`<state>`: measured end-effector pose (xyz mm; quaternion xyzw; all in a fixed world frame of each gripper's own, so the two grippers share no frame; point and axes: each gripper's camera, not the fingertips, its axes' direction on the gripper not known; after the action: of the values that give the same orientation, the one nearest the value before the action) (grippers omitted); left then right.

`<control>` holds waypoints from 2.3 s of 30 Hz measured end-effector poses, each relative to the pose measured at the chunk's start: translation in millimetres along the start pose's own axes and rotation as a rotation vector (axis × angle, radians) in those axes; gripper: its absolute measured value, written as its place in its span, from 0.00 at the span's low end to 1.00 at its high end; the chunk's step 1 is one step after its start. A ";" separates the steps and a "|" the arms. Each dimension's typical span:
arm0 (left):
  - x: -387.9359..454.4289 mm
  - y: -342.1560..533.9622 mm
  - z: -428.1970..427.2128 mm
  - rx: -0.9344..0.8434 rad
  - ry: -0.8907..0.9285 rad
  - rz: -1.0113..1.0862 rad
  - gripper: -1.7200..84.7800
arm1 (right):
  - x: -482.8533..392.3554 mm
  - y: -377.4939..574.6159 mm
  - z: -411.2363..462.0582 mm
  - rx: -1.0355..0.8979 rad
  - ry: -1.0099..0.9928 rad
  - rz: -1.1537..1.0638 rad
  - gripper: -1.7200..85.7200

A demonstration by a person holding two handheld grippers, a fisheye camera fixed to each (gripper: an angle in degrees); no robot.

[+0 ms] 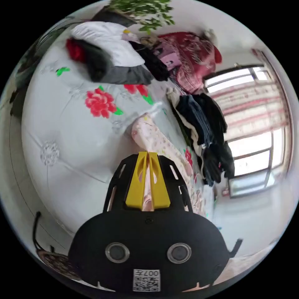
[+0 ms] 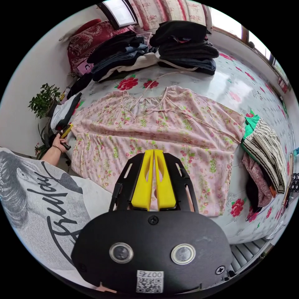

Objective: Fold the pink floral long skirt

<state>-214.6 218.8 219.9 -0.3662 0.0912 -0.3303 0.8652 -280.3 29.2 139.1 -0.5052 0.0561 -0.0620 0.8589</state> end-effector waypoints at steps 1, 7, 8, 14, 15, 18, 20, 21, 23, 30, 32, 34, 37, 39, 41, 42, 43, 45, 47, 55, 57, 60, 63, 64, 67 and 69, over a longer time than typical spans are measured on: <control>45.4 0.5 9.7 -0.066 -0.043 0.253 0.05 | -2.5 -1.7 0.8 -0.009 -0.004 -0.009 0.02; 123.9 36.0 24.9 -0.241 0.119 0.625 0.10 | -13.7 -9.6 -0.2 -0.043 -0.017 -0.083 0.02; 119.9 38.2 23.2 -0.236 0.108 0.612 0.10 | -14.4 -10.0 -2.0 -0.042 -0.015 -0.099 0.02; 49.7 46.5 8.7 -0.176 -0.026 0.323 0.12 | -0.6 -11.7 -3.2 -0.056 -0.062 -0.125 0.02; 52.0 45.7 9.2 -0.163 -0.027 0.348 0.12 | 1.8 -11.9 -3.8 -0.053 -0.071 -0.120 0.02; 58.2 34.7 32.5 -0.212 -0.061 0.401 0.14 | 12.0 -12.2 -8.9 -0.030 -0.110 -0.092 0.02; 52.2 27.3 56.8 -0.302 -0.033 0.357 0.13 | 16.8 -10.4 -13.3 -0.019 -0.123 -0.091 0.02; 49.2 26.6 71.5 -0.352 -0.018 0.342 0.11 | 17.8 -9.7 -14.2 -0.019 -0.122 -0.094 0.02; 47.4 29.1 83.7 -0.396 -0.068 0.313 0.06 | 23.2 -6.3 -18.5 -0.013 -0.098 -0.098 0.02; 108.6 62.9 36.9 -0.154 -0.133 0.483 0.02 | 50.7 3.6 -26.6 0.011 -0.113 -0.010 0.02; 111.6 69.6 41.9 -0.139 -0.216 0.488 0.02 | 59.2 3.9 -25.3 0.010 -0.129 0.027 0.02; 94.8 65.5 51.7 -0.146 -0.229 0.401 0.05 | 63.1 2.9 -27.3 0.023 -0.155 0.050 0.02; 60.5 51.2 90.2 -0.291 -0.149 0.261 0.09 | 64.0 -0.6 -30.5 0.029 -0.170 0.050 0.02; 65.0 52.2 106.9 -0.355 -0.157 0.300 0.07 | 63.2 -2.8 -31.6 0.023 -0.158 0.041 0.02; 80.9 57.8 108.7 -0.332 -0.220 0.378 0.04 | 64.0 -4.8 -34.4 0.024 -0.143 0.043 0.02; 92.6 62.3 106.8 -0.311 -0.233 0.431 0.02 | 64.8 -5.2 -35.2 0.026 -0.141 0.047 0.02; 103.9 67.1 102.4 -0.281 -0.255 0.460 0.02 | 66.8 -5.7 -36.5 0.030 -0.140 0.057 0.02; 123.4 77.6 92.7 -0.216 -0.274 0.526 0.01 | 70.9 -6.6 -37.3 0.030 -0.138 0.075 0.02; 145.1 92.1 88.9 -0.196 -0.237 0.615 0.01 | 77.5 -8.2 -38.0 0.035 -0.131 0.105 0.02; 167.8 161.7 161.1 -0.537 -0.224 0.845 0.07 | 110.0 -21.5 -42.8 0.131 -0.042 0.246 0.03; 168.2 158.2 165.4 -0.556 -0.196 0.834 0.07 | 123.7 -24.8 -44.0 0.164 -0.006 0.299 0.04; 171.1 150.8 176.4 -0.593 -0.207 0.817 0.07 | 153.3 -31.0 -39.4 0.205 0.059 0.411 0.04; 177.1 141.9 173.8 -0.565 -0.179 0.769 0.07 | 182.6 -41.3 -29.0 0.196 0.143 0.507 0.05; 178.5 141.0 172.4 -0.556 -0.180 0.762 0.07 | 193.7 -44.7 -26.6 0.198 0.151 0.543 0.05; 184.7 139.3 167.3 -0.532 -0.216 0.735 0.07 | 203.5 -58.3 -25.4 0.202 0.171 0.523 0.05; 187.0 138.6 167.3 -0.527 -0.230 0.724 0.06 | 199.9 -68.9 -23.3 0.178 0.248 0.481 0.05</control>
<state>65.3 266.5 259.2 -0.5527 0.1974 0.0704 0.8066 -90.3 -56.7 181.4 -0.3885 0.2733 0.0775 0.8765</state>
